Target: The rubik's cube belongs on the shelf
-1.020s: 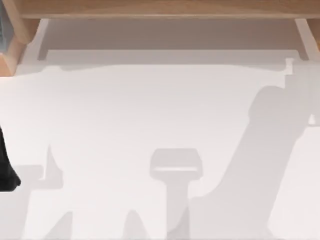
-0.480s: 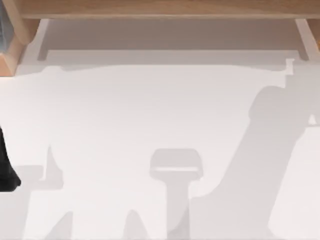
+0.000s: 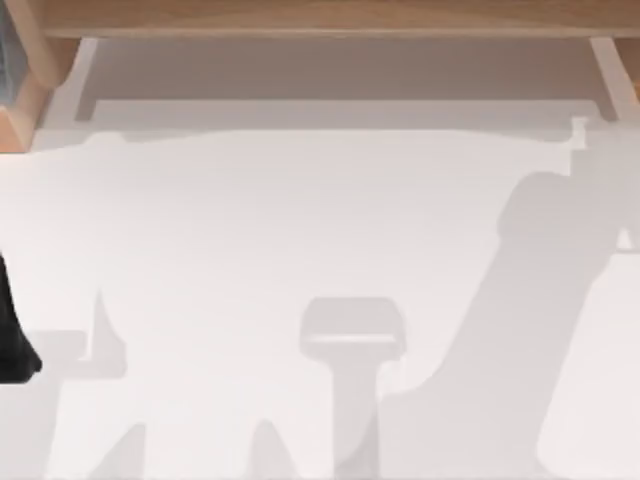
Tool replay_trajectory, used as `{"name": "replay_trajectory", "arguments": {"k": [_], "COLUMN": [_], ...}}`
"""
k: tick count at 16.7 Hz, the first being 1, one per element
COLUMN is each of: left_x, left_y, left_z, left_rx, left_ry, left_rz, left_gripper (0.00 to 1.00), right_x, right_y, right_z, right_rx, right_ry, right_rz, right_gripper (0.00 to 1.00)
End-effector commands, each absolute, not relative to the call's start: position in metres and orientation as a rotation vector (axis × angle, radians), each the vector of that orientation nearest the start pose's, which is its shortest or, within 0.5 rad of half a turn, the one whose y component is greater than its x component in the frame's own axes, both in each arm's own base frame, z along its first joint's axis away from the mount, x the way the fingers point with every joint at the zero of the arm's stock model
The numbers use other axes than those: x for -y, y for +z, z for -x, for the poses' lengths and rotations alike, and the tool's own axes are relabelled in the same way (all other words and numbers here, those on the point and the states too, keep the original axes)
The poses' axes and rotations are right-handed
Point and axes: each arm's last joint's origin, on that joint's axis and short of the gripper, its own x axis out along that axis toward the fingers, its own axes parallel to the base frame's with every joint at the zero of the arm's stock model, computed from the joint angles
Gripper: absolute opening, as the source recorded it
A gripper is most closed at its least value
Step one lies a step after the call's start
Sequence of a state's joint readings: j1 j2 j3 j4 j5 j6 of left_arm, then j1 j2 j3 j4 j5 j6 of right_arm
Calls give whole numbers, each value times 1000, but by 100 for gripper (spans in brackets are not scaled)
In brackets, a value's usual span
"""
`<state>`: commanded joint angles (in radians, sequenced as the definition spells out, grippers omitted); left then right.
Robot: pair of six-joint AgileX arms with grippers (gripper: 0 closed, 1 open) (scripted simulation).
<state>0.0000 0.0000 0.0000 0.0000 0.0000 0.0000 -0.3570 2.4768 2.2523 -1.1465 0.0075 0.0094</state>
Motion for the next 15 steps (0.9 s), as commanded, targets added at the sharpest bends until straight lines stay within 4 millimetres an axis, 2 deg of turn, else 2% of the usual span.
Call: {"name": "replay_trajectory", "arguments": {"k": [7,11,15], "left_x": [1,1,1], "left_y": [160,160,160], "left_z": [-106,-106,-106], "left_rx": [0,0,0], "left_ry": [0,0,0], "left_rz": [0,0,0], "left_gripper": [100,100,100], "right_x": [172,173,172], "right_y": [173,190,200], "right_z": [-474,-467,-473], "right_rx": [-1363,-1387,-1363], "right_ry": [-299,-301,-298], "right_rz": [-244,-242,-242], "right_gripper": [0,0,0]}}
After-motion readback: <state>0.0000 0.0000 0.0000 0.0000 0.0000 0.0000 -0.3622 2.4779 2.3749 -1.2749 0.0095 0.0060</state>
